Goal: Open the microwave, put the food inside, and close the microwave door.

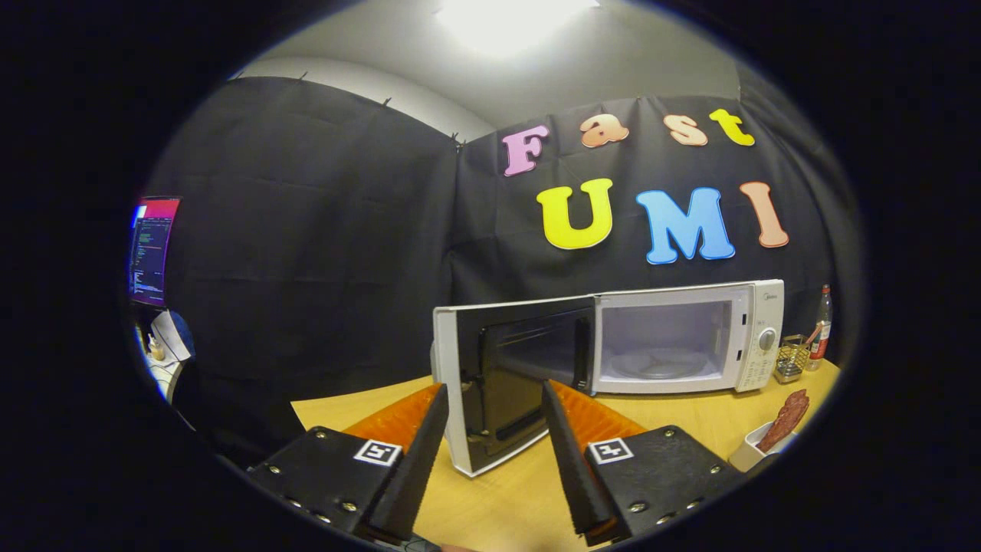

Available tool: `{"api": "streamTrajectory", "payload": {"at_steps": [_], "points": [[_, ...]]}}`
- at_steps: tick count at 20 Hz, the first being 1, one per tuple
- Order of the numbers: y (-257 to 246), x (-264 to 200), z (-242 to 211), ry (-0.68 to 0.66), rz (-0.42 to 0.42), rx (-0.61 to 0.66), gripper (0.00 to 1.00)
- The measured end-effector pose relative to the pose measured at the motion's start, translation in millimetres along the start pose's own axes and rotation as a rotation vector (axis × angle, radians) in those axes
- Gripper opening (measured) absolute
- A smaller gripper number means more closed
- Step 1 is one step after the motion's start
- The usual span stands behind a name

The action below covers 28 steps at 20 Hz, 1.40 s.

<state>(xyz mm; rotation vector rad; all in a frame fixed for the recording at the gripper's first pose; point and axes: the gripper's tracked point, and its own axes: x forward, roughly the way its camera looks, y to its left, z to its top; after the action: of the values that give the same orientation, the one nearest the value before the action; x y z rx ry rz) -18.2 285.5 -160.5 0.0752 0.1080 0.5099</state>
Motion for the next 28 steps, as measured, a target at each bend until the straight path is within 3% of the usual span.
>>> {"api": "streamTrajectory", "payload": {"at_steps": [1,2,8,11,15,18,20,22,23,24,26,27,28], "points": [[-24,-8,-5,0.024,-0.021,-0.004,0.84],[-51,-16,-10,0.05,-0.047,-0.003,0.88],[-219,-58,-28,0.142,-0.239,0.159,0.92],[-291,-75,-34,0.141,-0.358,0.15,0.94],[-332,-75,-69,0.225,-0.37,0.173,0.94],[-341,-69,-93,0.263,-0.335,0.303,0.94],[-338,-62,-94,0.244,-0.282,0.43,0.86],[-349,-60,-104,0.259,-0.288,0.538,0.56],[-344,-56,-107,0.266,-0.258,0.607,0.36],[-340,-54,-110,0.275,-0.212,0.687,0.36],[-335,-54,-104,0.264,-0.142,0.862,0.24],[-337,-52,-107,0.265,-0.134,0.91,0.15],[-336,-51,-106,0.258,-0.125,0.939,0.15]]}}
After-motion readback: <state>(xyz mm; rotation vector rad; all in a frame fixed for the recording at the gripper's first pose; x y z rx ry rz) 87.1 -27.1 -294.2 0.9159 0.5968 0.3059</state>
